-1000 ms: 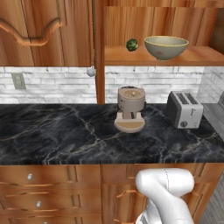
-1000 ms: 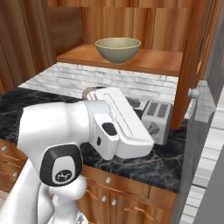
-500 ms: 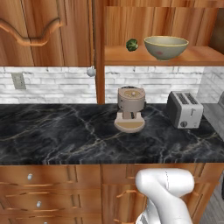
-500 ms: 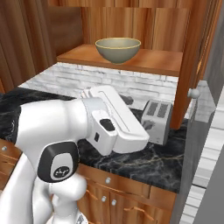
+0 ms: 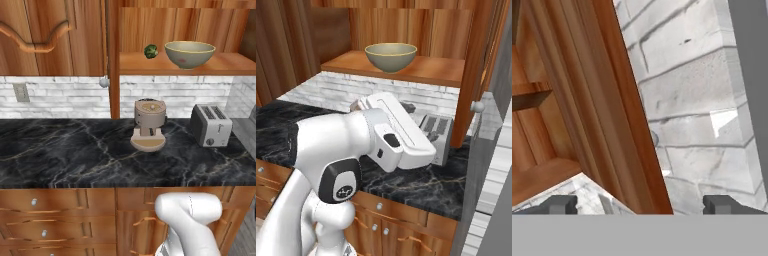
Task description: Pick the mug and place it in the sink. Pick the bowl and place it in the open cabinet and then close the cabinet.
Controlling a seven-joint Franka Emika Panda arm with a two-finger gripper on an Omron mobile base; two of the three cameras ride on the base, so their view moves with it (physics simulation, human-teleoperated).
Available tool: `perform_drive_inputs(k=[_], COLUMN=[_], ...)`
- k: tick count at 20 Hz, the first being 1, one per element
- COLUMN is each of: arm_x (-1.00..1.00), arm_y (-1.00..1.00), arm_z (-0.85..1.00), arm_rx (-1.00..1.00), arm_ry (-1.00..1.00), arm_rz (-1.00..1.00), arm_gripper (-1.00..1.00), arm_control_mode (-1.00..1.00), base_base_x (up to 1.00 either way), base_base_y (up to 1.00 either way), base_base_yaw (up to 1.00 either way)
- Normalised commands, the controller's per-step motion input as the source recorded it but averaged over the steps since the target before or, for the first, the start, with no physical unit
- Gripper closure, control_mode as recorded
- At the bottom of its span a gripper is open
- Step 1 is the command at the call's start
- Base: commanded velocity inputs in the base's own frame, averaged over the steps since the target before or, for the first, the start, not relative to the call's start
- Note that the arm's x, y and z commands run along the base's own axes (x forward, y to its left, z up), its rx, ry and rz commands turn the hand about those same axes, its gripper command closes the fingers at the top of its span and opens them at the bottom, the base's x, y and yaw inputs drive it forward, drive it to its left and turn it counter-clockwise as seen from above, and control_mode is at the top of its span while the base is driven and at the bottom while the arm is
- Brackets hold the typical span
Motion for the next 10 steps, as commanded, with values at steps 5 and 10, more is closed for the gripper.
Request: perform_drive_inputs(k=[5, 10], arm_x=[0.37, 0.35], arm_y=[-0.27, -0.11], arm_z=[0.00, 0.00], arm_rx=[0.00, 0.00], arm_ry=[-0.01, 0.00], arm_rz=[0.05, 0.02], arm_gripper=[-1.00, -1.00], arm_control_mode=[-1.00, -1.00], base_base_x=[0.00, 0.00], base_base_y=[0.00, 0.00], base_base_yaw=[0.00, 0.00])
